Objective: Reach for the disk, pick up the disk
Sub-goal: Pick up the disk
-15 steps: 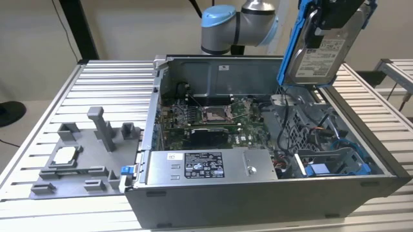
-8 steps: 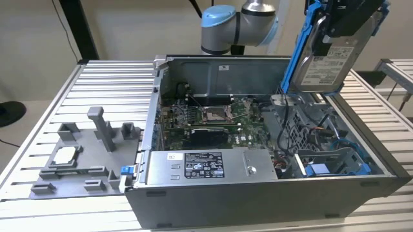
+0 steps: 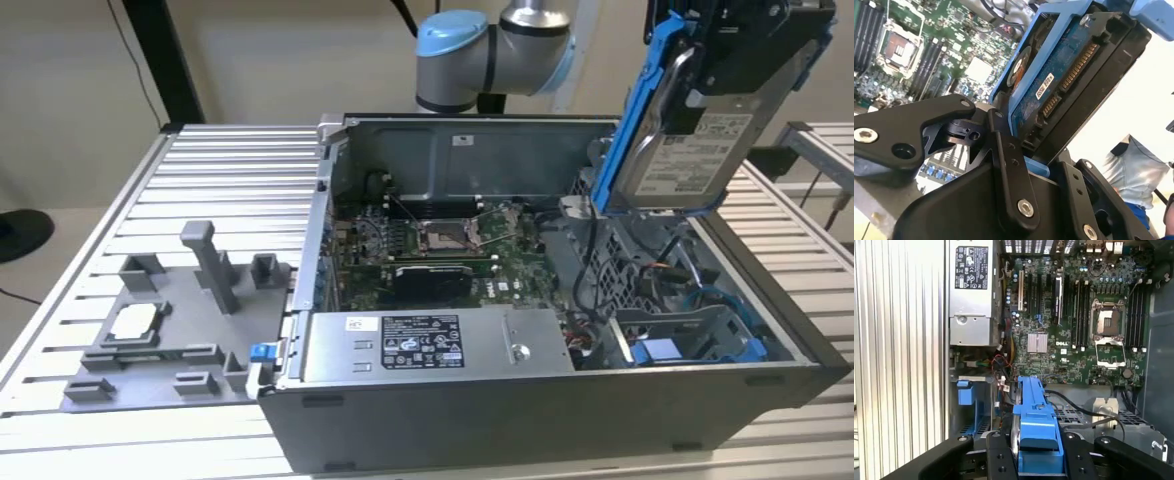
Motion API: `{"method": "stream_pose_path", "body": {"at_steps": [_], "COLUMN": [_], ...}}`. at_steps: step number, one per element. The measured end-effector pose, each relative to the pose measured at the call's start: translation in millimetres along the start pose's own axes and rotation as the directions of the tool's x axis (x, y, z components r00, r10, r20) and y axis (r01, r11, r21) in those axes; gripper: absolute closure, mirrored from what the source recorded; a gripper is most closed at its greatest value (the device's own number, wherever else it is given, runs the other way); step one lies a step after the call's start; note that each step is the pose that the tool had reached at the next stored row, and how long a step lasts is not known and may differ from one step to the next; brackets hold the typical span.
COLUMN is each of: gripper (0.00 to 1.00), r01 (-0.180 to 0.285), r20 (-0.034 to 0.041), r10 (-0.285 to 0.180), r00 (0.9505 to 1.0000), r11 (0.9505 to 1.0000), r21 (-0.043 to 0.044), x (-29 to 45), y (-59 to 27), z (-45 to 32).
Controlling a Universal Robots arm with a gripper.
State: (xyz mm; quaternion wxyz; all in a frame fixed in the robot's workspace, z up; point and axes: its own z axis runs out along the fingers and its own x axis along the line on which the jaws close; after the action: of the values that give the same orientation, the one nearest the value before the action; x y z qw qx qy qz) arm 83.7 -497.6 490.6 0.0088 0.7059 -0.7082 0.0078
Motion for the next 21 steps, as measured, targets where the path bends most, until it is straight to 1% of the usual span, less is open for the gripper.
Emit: {"method": "stream_pose_path", "body": {"at_steps": [18, 21], "gripper": [1.0, 1.0], "r01": [0.0, 0.0], "r20": [0.0015, 0.0019], "r10": [0.0, 0.0], "r00": [1.0, 1.0], "r11": [1.0, 1.0], "r21": [-0.0015, -0.0028], "x": [61.0, 69.5], "y": [-0.2, -0.2], "z": [2.2, 2.7]}}
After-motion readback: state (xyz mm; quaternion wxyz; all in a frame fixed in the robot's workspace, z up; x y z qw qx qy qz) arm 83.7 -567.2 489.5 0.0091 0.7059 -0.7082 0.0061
